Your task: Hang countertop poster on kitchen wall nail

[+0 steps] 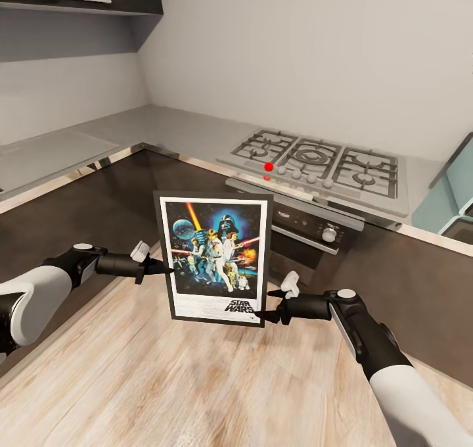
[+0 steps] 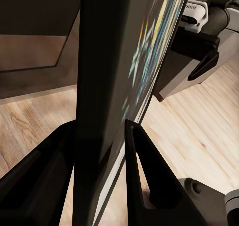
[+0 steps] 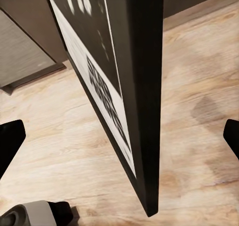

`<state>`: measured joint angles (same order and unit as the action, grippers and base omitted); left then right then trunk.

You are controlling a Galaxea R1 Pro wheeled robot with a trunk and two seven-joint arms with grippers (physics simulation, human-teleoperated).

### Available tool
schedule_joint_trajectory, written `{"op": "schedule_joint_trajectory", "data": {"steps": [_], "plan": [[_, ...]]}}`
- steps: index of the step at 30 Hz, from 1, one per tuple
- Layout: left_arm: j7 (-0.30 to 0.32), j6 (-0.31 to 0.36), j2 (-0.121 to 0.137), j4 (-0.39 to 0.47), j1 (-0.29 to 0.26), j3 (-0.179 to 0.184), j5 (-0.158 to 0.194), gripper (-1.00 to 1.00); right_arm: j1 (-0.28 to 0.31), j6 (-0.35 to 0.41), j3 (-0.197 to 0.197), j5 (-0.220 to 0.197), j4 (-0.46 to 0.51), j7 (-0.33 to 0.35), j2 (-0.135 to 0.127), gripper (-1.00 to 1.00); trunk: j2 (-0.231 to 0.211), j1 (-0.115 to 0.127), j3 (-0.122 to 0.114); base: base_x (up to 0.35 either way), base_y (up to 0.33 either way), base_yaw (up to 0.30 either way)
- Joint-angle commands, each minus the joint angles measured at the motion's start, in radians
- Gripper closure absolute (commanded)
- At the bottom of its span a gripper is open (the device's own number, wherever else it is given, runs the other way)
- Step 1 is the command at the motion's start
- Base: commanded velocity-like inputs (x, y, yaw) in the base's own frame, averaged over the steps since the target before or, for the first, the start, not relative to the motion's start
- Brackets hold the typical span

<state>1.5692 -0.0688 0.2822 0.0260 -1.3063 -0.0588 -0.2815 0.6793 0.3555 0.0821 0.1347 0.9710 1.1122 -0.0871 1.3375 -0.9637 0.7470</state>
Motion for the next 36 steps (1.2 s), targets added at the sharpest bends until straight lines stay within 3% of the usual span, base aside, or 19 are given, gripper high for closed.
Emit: {"op": "schedule_joint_trajectory", "data": {"steps": [1, 3, 4, 16, 17, 36], "plan": [[0.002, -0.008, 0.0, 0.0, -0.001, -0.009, -0.007, 1.0, 0.0, 0.009, 0.001, 0.002, 0.002, 0.003, 0.0, -1.0, 0.0, 0.0, 0.001, 0.0, 0.0, 0.0], [0.002, -0.008, 0.0, 0.0, -0.001, -0.009, -0.007, 1.0, 0.0, 0.009, 0.001, 0.002, 0.002, 0.003, 0.0, -1.0, 0.0, 0.0, 0.001, 0.0, 0.0, 0.0], [0.002, -0.008, 0.0, 0.0, -0.001, -0.009, -0.007, 1.0, 0.0, 0.008, 0.001, 0.002, 0.002, 0.003, 0.0, 1.0, 0.0, 0.0, 0.001, 0.0, 0.0, 0.0], [0.002, -0.007, 0.001, 0.0, -0.001, -0.009, -0.007, 1.0, 0.0, 0.008, 0.001, 0.001, 0.005, 0.003, 0.0, 1.0, 0.0, 0.0, 0.001, 0.0, 0.0, 0.0], [0.002, -0.007, 0.001, 0.0, -0.001, -0.009, -0.007, -1.0, 0.0, 0.008, 0.001, 0.001, 0.005, 0.003, 0.0, 1.0, 0.0, 0.0, 0.001, 0.0, 0.0, 0.0], [0.002, -0.005, 0.012, 0.001, -0.001, -0.01, -0.009, -1.0, 0.0, 0.008, 0.001, 0.002, 0.008, 0.003, 0.0, 1.0, 0.0, 0.0, 0.001, 0.0, 0.0, 0.0]]}}
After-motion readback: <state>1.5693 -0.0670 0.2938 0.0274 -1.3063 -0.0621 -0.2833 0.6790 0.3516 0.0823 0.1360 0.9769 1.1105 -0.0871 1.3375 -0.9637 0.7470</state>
